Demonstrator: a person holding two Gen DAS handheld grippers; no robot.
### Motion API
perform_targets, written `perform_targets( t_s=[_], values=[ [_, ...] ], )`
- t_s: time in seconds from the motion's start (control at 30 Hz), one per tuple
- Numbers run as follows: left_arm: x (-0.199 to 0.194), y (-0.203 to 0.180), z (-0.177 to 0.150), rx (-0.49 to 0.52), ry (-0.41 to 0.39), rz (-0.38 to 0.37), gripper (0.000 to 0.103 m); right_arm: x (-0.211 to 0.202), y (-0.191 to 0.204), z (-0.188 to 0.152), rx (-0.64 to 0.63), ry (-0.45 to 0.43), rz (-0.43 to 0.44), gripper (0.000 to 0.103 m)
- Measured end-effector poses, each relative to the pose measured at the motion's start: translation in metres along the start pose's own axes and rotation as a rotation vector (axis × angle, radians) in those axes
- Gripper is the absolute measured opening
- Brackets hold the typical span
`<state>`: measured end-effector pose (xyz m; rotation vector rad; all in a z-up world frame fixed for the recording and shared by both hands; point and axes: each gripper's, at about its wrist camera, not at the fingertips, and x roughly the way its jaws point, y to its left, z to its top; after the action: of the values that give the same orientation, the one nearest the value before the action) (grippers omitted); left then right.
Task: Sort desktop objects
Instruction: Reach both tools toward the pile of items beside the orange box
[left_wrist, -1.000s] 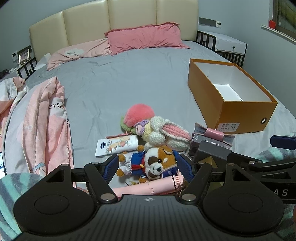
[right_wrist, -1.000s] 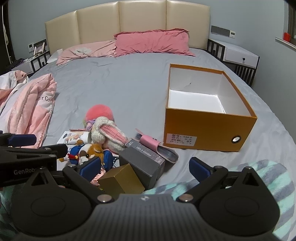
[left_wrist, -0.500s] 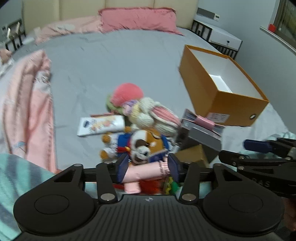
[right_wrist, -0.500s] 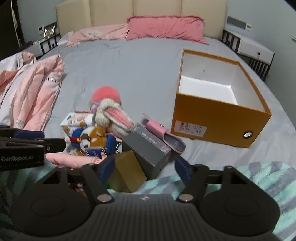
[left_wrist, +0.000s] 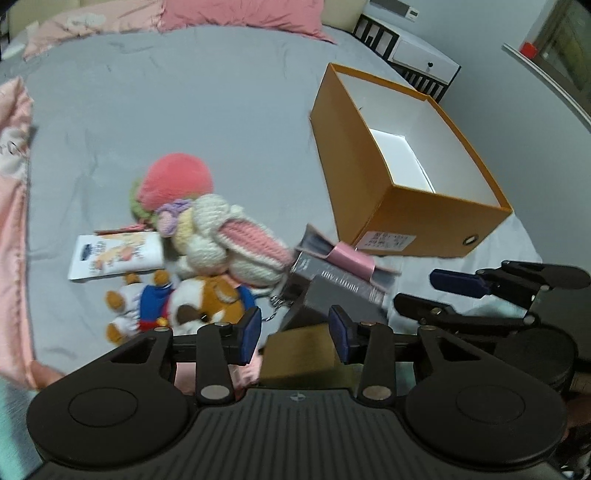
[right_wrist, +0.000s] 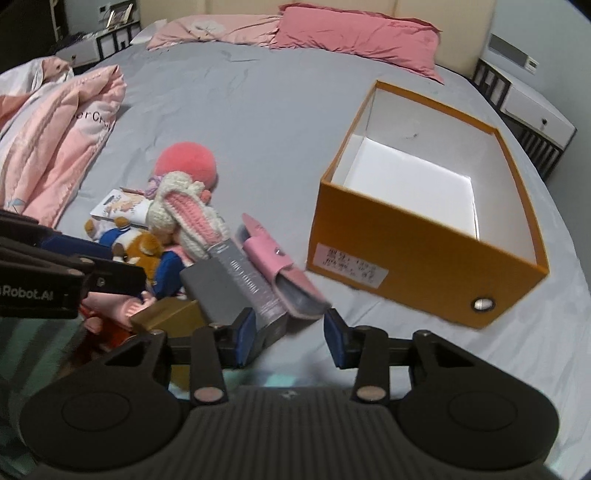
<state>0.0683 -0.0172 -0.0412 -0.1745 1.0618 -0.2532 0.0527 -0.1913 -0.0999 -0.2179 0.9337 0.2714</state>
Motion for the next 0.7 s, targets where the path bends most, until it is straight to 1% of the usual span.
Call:
perform_targets(
  t_s=[0.1, 0.17, 0.3, 0.43, 0.5, 0.67, 0.7],
  values=[
    [0.016, 0.004, 0.012, -0.056, 0.029, -0.018, 0.046, 0.009, -0.003, 0.008, -0.021, 0.004, 0.024, 0.043],
    [0.024, 0.005, 0.019, -0.084, 0.045, -0.017, 0.046, 0.015, -0.005, 0.012, -0.030, 0.008, 0.031, 0.043],
    [0.039, 0.001, 0.027, -0.089, 0.064, -0.023, 0.046, 0.028, -0.006, 0.013, -0.036, 0.028, 0.045, 0.043],
    [0.056, -0.001, 0.029, -0.085, 0.107, 0.014, 0.047, 0.039, -0.010, 0.012, -0.031, 0.048, 0.023, 0.050],
    [0.060, 0.001, 0.030, -0.101, 0.113, -0.001, 0.050, 0.041, -0.010, 0.012, -0.035, 0.059, 0.054, 0.052],
    [0.065, 0.006, 0.032, -0.135, 0.139, -0.031, 0.050, 0.048, -0.003, 0.017, -0.093, 0.055, 0.066, 0.053],
    [0.065, 0.006, 0.031, -0.140, 0.139, -0.037, 0.050, 0.050, -0.002, 0.019, -0.101, 0.054, 0.071, 0.052]
  ],
)
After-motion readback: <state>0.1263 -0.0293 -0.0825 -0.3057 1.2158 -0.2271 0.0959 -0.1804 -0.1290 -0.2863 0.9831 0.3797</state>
